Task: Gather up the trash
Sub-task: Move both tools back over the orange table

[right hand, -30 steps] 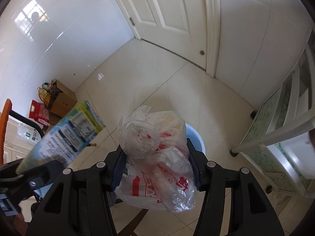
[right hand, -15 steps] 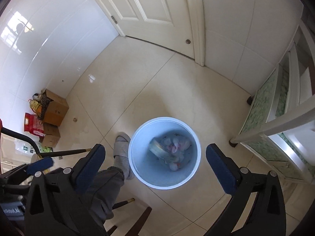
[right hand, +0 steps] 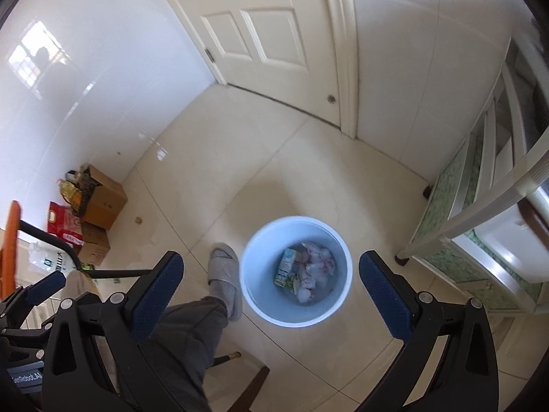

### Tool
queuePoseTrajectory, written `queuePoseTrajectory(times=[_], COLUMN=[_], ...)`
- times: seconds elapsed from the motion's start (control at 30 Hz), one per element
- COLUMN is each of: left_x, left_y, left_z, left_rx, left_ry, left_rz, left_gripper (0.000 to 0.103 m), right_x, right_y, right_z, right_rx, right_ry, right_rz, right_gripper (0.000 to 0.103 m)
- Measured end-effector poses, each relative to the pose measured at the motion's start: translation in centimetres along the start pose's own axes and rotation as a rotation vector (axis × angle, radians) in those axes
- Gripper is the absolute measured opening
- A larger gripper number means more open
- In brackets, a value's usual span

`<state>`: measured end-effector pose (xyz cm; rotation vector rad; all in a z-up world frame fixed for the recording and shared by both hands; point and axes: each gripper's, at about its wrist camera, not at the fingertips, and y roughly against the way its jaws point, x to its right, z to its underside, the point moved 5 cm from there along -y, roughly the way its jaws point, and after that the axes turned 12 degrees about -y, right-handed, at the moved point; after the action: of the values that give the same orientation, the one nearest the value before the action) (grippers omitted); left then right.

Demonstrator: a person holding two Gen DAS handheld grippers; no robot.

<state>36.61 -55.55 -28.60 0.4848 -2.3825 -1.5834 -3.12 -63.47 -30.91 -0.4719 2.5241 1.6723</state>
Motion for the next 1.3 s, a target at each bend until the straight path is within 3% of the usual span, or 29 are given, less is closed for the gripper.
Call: queuePoseTrajectory(times=[0.17,0.4,0.73,1.03,1.3], left_x=[-1.7,-5.0,-10.5,-12.6,-13.0], left_y=[8.5,19.3,32.7,40.3,43.6], left_z=[3.2,8.3,19.7,30.5,37.2], left_rx=[0.117,0.305,0.495,0.565,0.588], left_ry=[0.010,0.078,0.264,0.411,0.542], left_rz=[-0.018,-0.101,-0.296,-0.471,-0.583], left_gripper=[0.095,0.096,0.100,0.102,0.102], right_x=[-3.5,-10.4,-23.7,-33.9,-41.2], right_y=[4.7,11.6,19.6,23.2,26.9], right_z=[0.1,1.1,6.3,12.6,19.3], right_rx=[0.073,0.165,0.243,0.266,0.276], right_ry=[0.042,0.147,0.374,0.543,0.694], right_rz=[-0.048,-0.150,-0.326,-0.465,-0.582], right_gripper=[0.103,0.103,0.103,0.103,0.103])
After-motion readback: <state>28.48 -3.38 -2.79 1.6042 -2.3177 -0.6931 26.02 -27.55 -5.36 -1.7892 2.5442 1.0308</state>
